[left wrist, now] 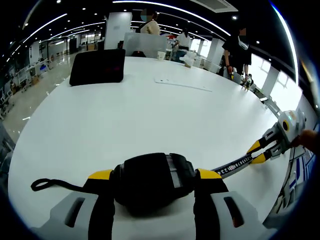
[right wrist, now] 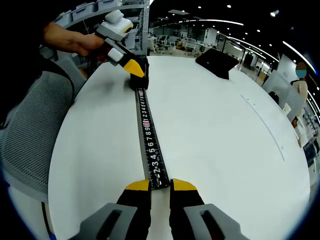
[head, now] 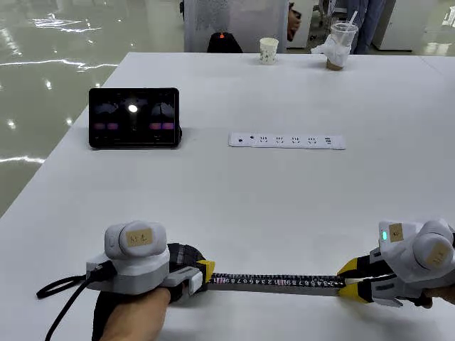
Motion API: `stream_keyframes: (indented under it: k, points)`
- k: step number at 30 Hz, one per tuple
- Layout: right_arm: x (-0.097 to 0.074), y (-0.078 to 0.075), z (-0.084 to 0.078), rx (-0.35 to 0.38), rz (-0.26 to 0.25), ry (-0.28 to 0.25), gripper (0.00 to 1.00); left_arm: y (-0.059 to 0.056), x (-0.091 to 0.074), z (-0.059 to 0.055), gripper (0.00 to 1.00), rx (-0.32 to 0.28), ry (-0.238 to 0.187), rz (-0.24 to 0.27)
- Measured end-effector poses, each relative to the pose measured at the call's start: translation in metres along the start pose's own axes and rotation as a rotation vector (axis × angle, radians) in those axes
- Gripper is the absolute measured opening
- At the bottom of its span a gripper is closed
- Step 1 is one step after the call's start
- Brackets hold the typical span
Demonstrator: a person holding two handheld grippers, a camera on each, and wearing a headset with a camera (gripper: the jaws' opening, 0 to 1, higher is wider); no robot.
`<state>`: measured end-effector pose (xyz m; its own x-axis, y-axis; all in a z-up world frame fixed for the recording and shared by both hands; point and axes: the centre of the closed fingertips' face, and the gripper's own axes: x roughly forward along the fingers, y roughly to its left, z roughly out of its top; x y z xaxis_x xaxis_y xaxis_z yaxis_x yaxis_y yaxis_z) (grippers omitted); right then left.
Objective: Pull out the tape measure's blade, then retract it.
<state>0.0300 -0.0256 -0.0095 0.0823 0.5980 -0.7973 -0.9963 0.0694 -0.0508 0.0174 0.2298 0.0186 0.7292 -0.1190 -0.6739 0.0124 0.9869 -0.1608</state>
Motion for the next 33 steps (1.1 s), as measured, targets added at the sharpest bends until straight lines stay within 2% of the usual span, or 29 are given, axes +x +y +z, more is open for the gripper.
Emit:
stream_keyframes:
  k: [4, 33]
  points:
    - [0.001, 0.002, 0.002, 0.025, 0.004, 0.0, 0.1, 0.0, 0.0, -0.001, 0.58, 0.007, 0.001, 0.002]
    - [0.01, 0.002, 0.013, -0.002, 0.007, -0.002, 0.1, 0.001, 0.001, -0.001, 0.56, -0.002, 0.01, -0.005]
